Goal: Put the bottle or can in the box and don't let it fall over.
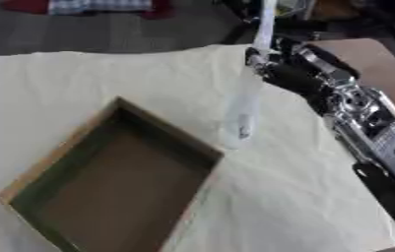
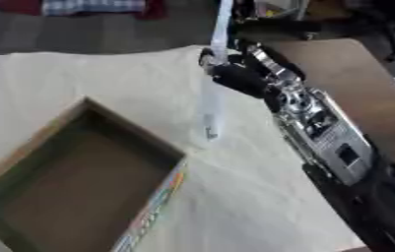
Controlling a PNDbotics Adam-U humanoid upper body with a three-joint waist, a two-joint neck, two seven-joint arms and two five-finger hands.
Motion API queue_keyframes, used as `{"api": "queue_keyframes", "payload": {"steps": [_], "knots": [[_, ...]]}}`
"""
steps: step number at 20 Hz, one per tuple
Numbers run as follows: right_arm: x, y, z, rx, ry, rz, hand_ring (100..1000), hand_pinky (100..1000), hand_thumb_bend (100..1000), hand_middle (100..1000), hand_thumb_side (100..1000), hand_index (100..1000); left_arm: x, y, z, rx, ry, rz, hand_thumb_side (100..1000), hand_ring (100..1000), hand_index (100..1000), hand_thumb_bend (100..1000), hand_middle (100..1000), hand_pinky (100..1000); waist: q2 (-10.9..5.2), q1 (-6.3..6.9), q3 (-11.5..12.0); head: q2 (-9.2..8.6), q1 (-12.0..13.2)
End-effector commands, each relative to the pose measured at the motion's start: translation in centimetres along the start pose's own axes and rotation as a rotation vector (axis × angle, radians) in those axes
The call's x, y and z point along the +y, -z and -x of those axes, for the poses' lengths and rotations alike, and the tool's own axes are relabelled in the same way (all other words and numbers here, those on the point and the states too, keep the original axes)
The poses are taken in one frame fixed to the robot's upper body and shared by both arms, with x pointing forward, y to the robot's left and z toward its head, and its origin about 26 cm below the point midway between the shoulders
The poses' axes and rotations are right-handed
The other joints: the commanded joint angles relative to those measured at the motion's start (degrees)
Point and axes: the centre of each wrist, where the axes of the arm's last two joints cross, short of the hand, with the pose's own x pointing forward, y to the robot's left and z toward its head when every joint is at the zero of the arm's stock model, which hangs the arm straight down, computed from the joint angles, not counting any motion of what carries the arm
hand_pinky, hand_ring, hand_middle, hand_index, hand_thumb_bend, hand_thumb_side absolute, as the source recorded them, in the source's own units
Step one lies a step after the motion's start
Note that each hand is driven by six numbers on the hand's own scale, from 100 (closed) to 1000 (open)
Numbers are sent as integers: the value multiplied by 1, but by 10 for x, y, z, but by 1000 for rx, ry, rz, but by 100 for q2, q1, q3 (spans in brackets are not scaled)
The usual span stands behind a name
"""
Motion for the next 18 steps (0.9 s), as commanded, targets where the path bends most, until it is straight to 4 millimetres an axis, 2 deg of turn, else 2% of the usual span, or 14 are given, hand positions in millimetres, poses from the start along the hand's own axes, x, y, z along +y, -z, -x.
{"api": "queue_keyframes", "payload": {"steps": [1,12,18], "knots": [[-8,2,-7,-20,-17,35,1000,1000,100,1000,490,933,2,4,-7,-26,5,10,626,1000,717,100,1000,1000,-71,5,23,-94,-43],[-8,7,-8,-23,-10,37,1000,1000,100,1000,485,927,1,5,-7,-29,4,12,628,1000,717,100,1000,1000,-12,-15,75,-128,-77],[-8,11,-4,4,-8,40,1000,1000,100,1000,471,891,1,6,-7,-31,3,15,627,1000,717,100,1000,1000,10,-29,98,-86,-80]]}}
